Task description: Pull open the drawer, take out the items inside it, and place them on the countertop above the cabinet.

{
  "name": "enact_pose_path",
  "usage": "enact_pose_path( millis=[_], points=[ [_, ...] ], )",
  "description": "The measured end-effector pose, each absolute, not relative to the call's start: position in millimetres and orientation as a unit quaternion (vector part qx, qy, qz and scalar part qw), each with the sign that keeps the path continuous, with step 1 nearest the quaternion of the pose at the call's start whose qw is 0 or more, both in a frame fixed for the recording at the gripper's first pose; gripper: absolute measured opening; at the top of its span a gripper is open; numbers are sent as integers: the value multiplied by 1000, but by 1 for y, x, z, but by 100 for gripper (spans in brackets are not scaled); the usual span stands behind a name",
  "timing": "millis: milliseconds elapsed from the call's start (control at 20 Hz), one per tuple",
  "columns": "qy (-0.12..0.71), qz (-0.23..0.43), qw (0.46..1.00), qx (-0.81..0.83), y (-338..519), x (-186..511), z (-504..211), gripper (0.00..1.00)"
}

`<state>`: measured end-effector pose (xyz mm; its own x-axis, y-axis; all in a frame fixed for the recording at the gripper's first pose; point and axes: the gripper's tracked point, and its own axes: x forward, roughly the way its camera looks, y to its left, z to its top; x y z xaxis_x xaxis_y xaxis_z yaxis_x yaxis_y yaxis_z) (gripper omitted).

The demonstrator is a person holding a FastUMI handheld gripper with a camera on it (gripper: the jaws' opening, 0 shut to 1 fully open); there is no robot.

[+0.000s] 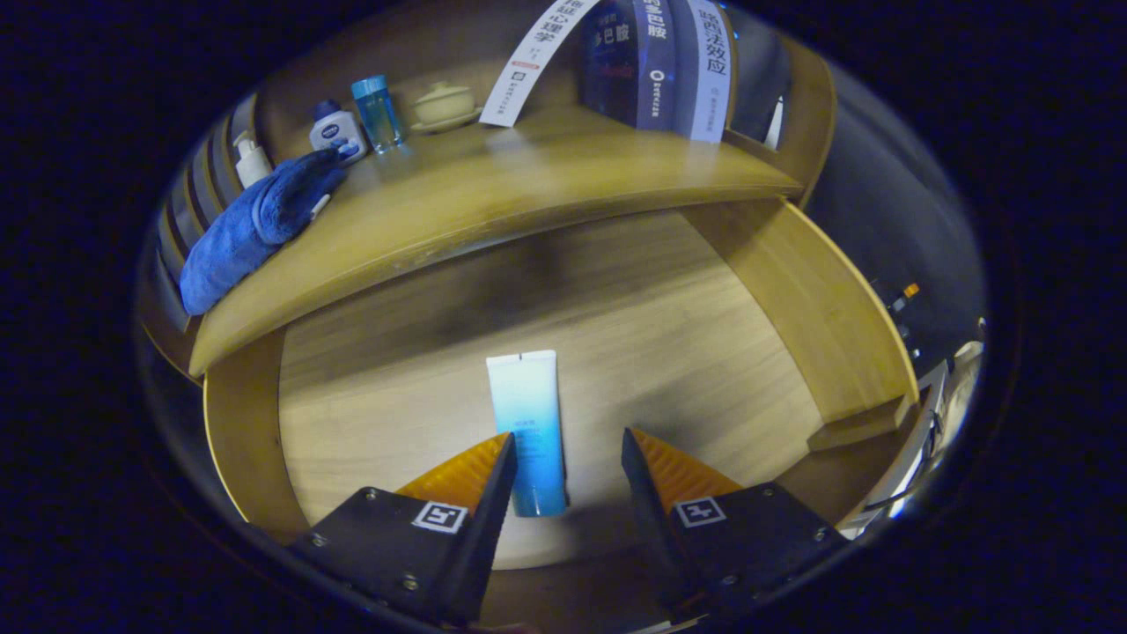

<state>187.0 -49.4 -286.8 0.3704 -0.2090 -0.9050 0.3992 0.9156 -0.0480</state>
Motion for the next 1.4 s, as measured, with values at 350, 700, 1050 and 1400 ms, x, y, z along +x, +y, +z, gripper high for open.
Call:
enact_pose_path(
  millis=[350, 700, 1050, 1400],
  points=[
    [565, -170, 802, 95, -42, 182, -303, 71],
    [578, -172, 795, 65, -45, 180, -312, 66],
    [565, -162, 808, 51, -46, 189, -313, 42],
    [556, -164, 815, 12, -44, 189, -296, 42]
  ],
)
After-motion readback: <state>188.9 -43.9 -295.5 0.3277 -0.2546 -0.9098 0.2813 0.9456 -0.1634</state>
